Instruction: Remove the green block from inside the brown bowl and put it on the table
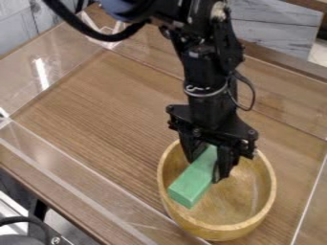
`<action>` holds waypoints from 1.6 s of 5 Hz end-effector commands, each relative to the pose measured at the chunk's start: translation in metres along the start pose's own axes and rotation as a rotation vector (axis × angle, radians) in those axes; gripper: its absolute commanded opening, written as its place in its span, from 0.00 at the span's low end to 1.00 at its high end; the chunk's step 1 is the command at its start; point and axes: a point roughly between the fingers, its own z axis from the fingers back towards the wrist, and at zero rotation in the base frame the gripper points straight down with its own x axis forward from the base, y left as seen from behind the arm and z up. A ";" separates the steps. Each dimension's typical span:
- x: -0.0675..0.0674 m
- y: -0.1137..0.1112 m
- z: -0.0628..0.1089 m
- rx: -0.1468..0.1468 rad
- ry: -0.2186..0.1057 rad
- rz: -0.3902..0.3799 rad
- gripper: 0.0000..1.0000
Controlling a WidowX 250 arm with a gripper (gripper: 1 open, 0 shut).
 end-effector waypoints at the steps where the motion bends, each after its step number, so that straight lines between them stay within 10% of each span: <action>1: 0.014 -0.001 0.021 -0.019 -0.080 -0.002 0.00; 8: 0.023 0.015 0.027 -0.058 -0.105 0.020 0.00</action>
